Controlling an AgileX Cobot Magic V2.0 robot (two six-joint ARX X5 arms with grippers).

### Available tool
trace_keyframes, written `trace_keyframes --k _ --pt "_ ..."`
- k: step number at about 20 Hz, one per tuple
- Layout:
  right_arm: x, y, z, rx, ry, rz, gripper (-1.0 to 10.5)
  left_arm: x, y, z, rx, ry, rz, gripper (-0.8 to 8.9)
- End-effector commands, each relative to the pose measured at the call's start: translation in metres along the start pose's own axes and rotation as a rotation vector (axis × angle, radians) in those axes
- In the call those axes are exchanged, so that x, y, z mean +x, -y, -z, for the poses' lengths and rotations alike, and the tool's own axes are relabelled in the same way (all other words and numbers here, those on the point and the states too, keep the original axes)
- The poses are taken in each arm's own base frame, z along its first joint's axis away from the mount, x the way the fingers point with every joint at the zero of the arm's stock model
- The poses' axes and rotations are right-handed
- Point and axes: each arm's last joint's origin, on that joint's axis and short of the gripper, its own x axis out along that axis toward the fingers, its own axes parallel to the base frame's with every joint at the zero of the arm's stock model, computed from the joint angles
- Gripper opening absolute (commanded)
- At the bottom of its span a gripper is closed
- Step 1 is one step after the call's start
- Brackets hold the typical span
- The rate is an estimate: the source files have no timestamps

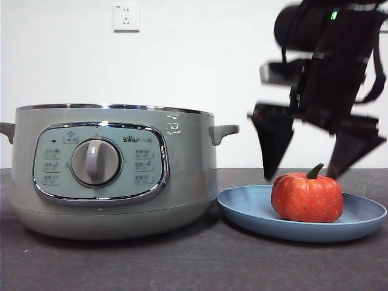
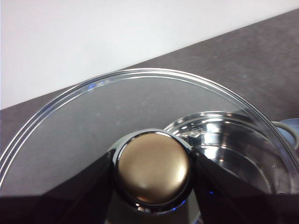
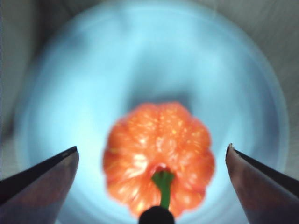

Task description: Take the pumpkin out from the steamer,put the pumpkin in the blue plate,close the lid

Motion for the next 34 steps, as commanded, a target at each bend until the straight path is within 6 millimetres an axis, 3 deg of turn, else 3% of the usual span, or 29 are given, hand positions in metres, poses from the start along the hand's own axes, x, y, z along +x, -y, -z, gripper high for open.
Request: trace_keyframes --k 1,7,13,21,25,30,31,34 --pt "-0.029 0.000 0.002 0.012 0.099 -0.009 6.0 0.012 0.004 -0.008 0.009 0.020 0.042 -0.08" --pt "-0.099 0.005 0.012 0.027 0.335 -0.012 6.0 0.072 0.024 -0.009 0.024 -0.075 0.235 -0.08" --pt "-0.135 0.009 0.026 0.043 0.461 0.028 6.0 0.128 0.041 -0.003 0.028 -0.148 0.315 -0.08" --pt "-0.142 0.009 0.030 0.043 0.480 0.026 6.0 0.175 0.055 0.017 0.036 -0.264 0.345 -0.08" --pt "-0.142 0.009 0.030 0.043 0.480 0.027 6.0 0.187 0.058 0.025 0.040 -0.311 0.348 -0.08" --pt "-0.142 0.010 0.030 0.048 0.481 0.048 6.0 0.186 0.058 0.031 0.049 -0.375 0.347 0.00" --pt "-0.142 0.010 0.030 0.048 0.480 0.049 6.0 0.186 0.058 0.032 0.053 -0.390 0.345 0.20" --pt "-0.142 0.010 0.030 0.048 0.478 0.048 6.0 0.186 0.056 0.033 0.051 -0.396 0.335 3.82"
